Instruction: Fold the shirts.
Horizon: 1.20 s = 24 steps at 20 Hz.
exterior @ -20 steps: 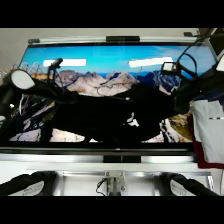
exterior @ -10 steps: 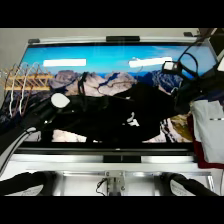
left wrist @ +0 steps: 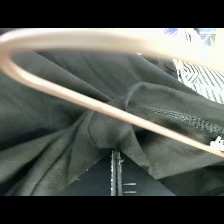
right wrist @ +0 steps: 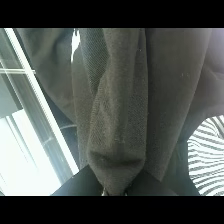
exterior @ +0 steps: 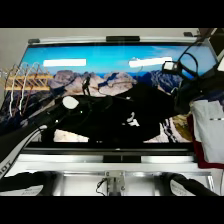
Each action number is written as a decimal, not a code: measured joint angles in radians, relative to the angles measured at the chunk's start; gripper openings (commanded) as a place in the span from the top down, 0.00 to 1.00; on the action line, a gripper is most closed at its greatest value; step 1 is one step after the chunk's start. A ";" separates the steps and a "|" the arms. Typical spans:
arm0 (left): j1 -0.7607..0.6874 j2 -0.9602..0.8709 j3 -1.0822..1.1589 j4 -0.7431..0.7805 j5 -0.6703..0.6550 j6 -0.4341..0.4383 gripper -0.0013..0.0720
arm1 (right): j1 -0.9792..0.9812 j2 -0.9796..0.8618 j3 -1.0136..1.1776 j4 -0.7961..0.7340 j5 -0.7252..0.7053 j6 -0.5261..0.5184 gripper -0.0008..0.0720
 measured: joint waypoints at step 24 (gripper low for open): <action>-0.059 -0.002 0.009 0.077 0.056 -0.092 0.90 | -0.001 0.000 0.000 0.031 -0.022 0.000 0.90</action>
